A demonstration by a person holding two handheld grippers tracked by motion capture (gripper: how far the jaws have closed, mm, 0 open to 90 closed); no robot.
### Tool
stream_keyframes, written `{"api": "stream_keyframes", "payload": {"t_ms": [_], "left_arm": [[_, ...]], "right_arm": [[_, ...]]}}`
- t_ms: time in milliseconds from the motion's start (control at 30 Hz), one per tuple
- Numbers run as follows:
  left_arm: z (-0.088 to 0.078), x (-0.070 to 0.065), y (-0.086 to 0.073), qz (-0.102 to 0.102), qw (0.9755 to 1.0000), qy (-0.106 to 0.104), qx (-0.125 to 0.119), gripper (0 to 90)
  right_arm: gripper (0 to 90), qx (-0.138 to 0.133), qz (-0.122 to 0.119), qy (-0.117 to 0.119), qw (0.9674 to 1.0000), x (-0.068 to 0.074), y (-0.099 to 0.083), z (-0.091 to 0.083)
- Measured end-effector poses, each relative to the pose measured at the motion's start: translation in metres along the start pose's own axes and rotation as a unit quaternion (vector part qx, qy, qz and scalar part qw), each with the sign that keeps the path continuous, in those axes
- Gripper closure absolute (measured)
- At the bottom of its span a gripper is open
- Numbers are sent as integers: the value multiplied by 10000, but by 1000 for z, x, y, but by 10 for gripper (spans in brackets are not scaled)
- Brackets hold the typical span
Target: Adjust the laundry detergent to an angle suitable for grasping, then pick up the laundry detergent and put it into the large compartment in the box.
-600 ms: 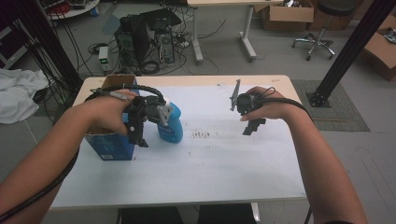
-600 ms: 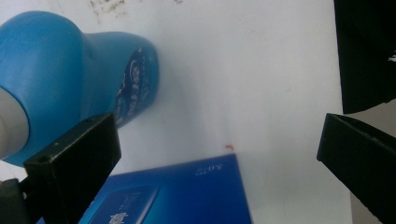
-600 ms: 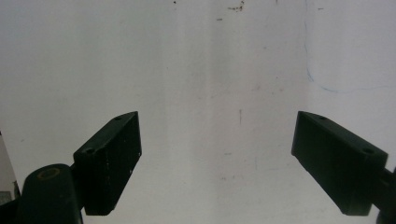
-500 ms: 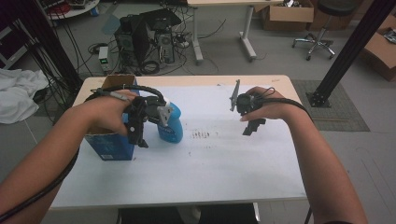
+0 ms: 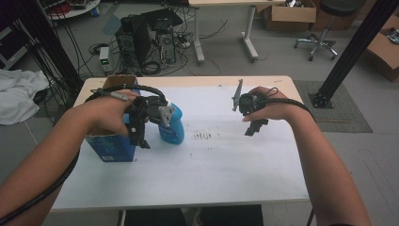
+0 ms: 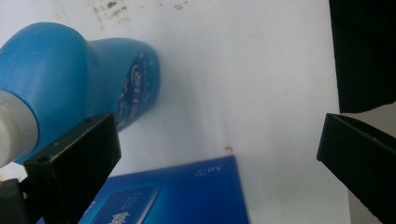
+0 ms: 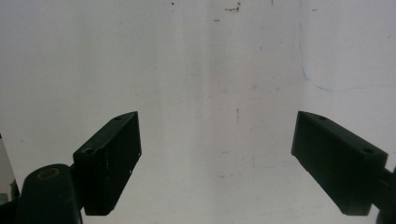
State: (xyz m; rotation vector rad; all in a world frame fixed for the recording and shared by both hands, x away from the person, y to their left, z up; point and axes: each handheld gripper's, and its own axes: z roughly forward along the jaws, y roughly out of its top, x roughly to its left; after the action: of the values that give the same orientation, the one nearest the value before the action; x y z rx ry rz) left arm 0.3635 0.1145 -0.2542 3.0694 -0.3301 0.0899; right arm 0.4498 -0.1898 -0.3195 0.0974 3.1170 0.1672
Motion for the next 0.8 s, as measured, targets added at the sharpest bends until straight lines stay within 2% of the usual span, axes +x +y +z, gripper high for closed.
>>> {"api": "stream_keyframes", "payload": {"t_ms": [67, 233, 333, 533, 667, 800], "left_arm": [[1, -1, 1, 1, 10000, 1, 54, 1], [0, -1, -1, -8, 10000, 17, -92, 1], [1, -1, -1, 7, 10000, -20, 30, 1], [1, 2, 1, 82, 9999, -58, 68, 1], [-1, 5, 1, 107, 9999, -7, 8, 1], [-8, 6, 3, 258, 9995, 168, -106, 1]], "right_arm": [[163, 7, -49, -16, 10000, 0, 1, 0], [162, -1, -38, -18, 10000, 2, 2, 0], [163, -14, -55, 6, 10000, 2, 3, 0], [162, -15, -22, 9, 10000, 4, 3, -1], [161, -21, 28, 4, 10000, 2, 1, 0], [161, -31, 42, -15, 10000, 3, 1, 0]]}}
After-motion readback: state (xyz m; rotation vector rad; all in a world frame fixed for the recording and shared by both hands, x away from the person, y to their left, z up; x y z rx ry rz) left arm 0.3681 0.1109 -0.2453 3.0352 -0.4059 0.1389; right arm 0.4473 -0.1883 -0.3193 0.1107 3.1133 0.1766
